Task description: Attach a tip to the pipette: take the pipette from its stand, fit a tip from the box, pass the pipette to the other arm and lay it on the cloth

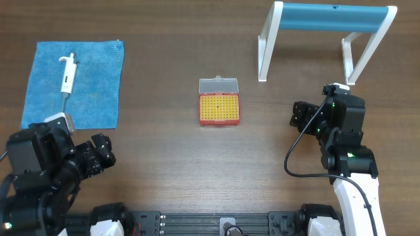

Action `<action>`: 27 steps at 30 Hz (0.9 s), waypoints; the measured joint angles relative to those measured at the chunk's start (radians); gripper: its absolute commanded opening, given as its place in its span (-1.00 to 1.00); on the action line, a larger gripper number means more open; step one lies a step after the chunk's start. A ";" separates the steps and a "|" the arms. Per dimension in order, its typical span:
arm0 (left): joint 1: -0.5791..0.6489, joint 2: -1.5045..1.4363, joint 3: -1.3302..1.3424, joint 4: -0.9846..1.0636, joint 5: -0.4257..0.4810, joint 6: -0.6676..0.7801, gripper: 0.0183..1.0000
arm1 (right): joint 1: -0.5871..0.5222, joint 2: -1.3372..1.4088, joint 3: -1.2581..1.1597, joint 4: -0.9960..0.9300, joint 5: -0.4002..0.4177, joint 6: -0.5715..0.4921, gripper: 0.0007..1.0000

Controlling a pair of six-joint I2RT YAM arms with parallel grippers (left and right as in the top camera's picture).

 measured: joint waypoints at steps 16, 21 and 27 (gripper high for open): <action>-0.107 -0.457 -0.726 1.337 0.020 0.006 0.85 | 0.000 0.000 0.000 0.000 0.000 0.000 0.75; -0.107 -0.575 -0.954 1.512 0.031 0.005 0.85 | 0.000 0.000 0.000 0.000 0.000 0.000 0.75; -0.107 -0.677 -1.060 1.523 0.034 0.005 0.85 | 0.000 0.000 0.000 0.000 0.000 0.000 0.75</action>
